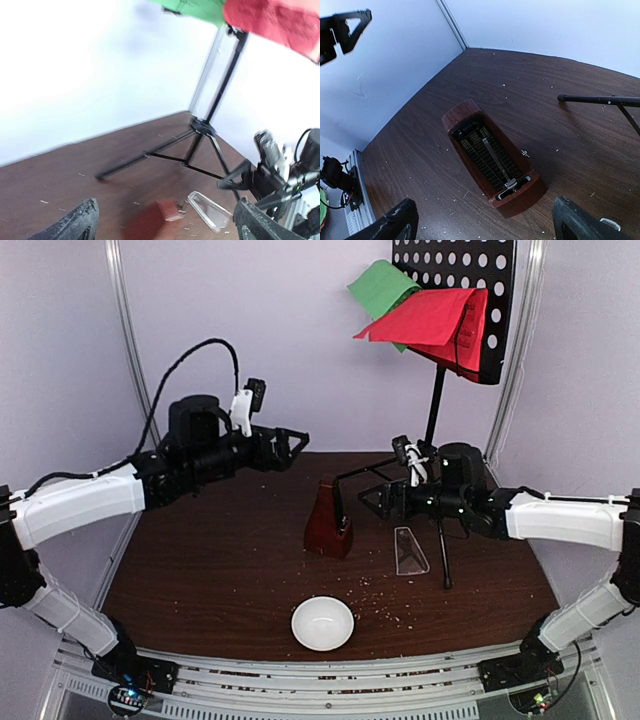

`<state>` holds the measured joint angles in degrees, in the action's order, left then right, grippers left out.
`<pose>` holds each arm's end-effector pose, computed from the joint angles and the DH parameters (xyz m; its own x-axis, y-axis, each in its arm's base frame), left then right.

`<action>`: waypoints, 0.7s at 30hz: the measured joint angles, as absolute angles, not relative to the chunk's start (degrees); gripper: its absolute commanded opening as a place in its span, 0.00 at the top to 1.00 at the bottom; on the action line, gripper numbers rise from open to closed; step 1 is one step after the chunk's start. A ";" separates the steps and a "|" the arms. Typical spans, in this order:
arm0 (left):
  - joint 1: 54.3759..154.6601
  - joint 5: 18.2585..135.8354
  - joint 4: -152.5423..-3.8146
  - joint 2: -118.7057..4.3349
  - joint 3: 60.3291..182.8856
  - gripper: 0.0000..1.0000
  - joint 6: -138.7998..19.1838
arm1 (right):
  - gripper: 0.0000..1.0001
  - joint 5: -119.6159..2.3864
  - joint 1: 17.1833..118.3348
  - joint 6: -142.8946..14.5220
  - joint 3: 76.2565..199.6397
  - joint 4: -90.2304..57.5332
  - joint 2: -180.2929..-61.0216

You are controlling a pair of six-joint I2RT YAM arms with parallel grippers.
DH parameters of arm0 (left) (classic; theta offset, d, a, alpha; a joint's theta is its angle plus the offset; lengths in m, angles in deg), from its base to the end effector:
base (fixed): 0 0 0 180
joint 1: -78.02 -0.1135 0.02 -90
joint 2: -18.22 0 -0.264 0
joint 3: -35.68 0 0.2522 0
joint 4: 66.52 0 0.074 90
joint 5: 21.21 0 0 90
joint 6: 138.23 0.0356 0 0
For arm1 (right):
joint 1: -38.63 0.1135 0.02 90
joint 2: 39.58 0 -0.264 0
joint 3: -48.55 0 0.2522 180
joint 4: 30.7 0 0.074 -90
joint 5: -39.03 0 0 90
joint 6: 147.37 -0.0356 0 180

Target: Pack up the instrument practice props

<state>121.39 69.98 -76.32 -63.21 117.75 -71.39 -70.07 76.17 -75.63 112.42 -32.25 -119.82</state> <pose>0.2474 -0.2347 0.3599 -0.3823 -0.1798 -0.9064 0.5994 0.6983 -0.3913 0.2477 0.2050 0.2751 -0.4516 0.0264 -0.8918 -0.7214 0.5773 0.3824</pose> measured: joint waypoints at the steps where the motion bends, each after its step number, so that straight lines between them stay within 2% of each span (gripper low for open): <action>1: 119.99 71.03 -78.57 -62.73 119.19 0.02 -70.53 | 0.04 -70.90 76.17 -74.98 114.08 -31.29 -121.70; 6: 108.54 77.71 -90.72 -59.99 120.92 0.02 -67.04 | 0.03 -75.90 76.17 -70.98 121.05 -28.08 -128.79; 12: 101.04 76.05 -92.16 -53.26 110.58 0.02 -60.57 | 0.05 -78.31 76.17 -65.88 131.02 -24.65 -135.76; 21: 97.88 75.24 -91.86 -52.26 109.01 0.02 -53.22 | 0.34 -81.34 76.17 -56.25 147.37 -13.87 -147.10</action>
